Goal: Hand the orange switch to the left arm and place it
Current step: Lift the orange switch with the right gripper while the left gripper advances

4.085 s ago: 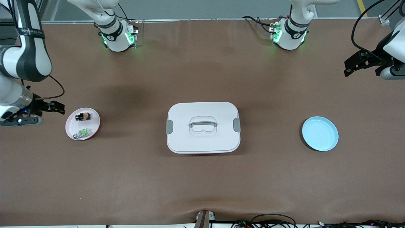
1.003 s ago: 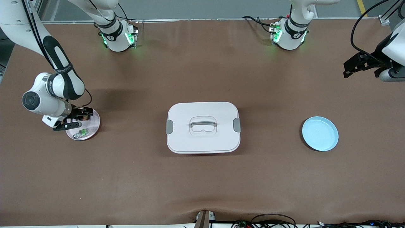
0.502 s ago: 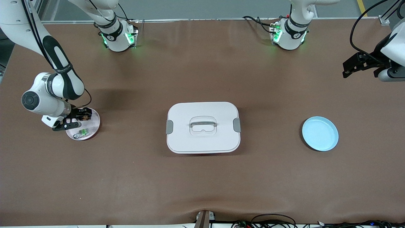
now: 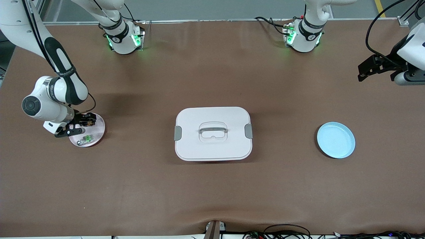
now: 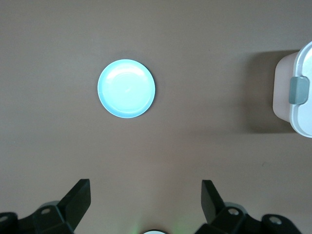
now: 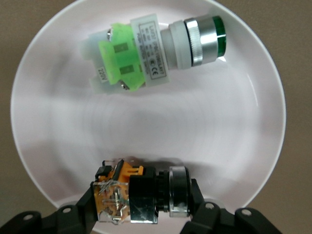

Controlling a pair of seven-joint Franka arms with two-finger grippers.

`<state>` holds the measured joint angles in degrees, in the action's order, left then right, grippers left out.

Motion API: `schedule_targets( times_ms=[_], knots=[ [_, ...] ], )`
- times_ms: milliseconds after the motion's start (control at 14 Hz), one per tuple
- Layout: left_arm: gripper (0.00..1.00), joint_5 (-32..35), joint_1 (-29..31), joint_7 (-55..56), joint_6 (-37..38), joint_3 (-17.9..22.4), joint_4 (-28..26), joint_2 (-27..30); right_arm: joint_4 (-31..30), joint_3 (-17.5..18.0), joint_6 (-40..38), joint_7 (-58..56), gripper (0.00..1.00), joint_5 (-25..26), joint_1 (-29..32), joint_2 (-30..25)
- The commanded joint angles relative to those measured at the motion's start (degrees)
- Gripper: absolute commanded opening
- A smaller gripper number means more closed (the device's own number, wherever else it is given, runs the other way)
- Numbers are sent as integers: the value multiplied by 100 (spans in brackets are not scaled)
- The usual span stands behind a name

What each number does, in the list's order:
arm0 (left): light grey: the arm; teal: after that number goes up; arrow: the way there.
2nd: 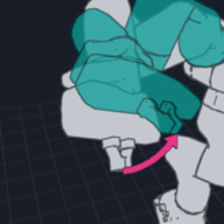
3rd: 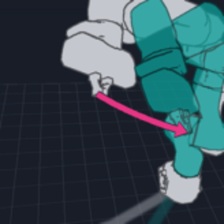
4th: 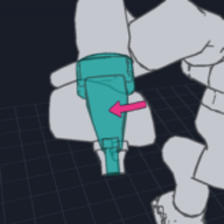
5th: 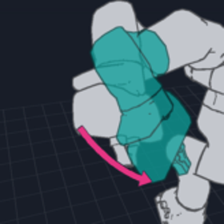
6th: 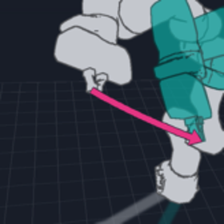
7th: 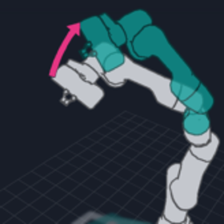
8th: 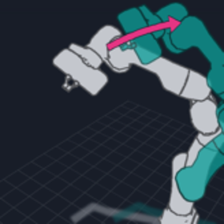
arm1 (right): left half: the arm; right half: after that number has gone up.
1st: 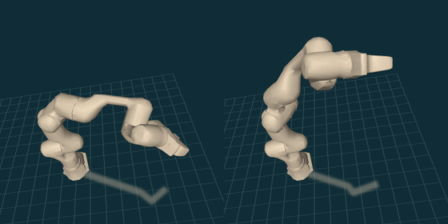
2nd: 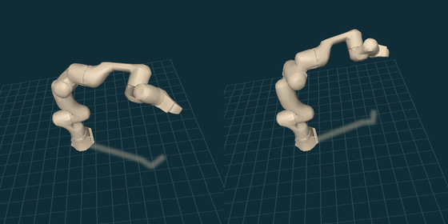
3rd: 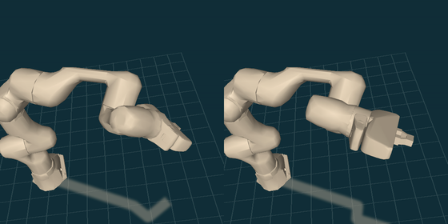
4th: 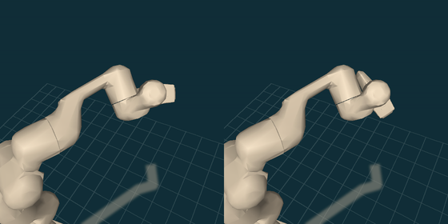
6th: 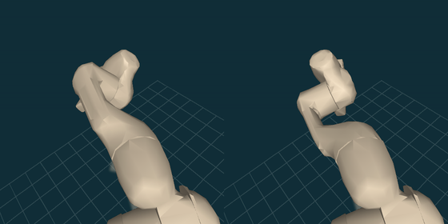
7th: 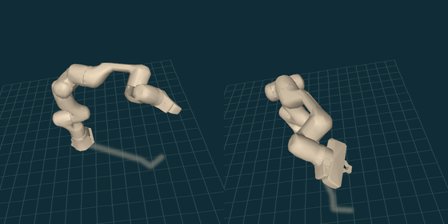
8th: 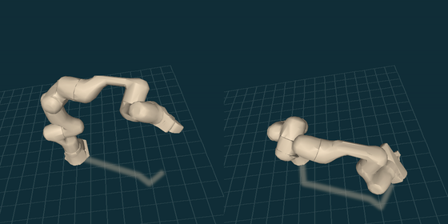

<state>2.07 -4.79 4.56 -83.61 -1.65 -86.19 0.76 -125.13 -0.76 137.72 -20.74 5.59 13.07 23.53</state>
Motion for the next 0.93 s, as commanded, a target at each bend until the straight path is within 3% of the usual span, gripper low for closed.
schedule_targets(
  times_ms=[0, 502, 860],
  knots=[
    [100, -180, -13, -78, 20, -2, -56, 56, 400, 111, -1207, -45, 27, 21, 12, -515],
    [100, -198, -13, -60, 20, -72, -56, 38, 2631, 120, -4478, 235, 27, -172, -375, -718],
    [100, -198, -22, -60, 20, -81, -56, 3, 3609, 128, -5763, 1631, 26, -251, -1077, -849]
  ],
)
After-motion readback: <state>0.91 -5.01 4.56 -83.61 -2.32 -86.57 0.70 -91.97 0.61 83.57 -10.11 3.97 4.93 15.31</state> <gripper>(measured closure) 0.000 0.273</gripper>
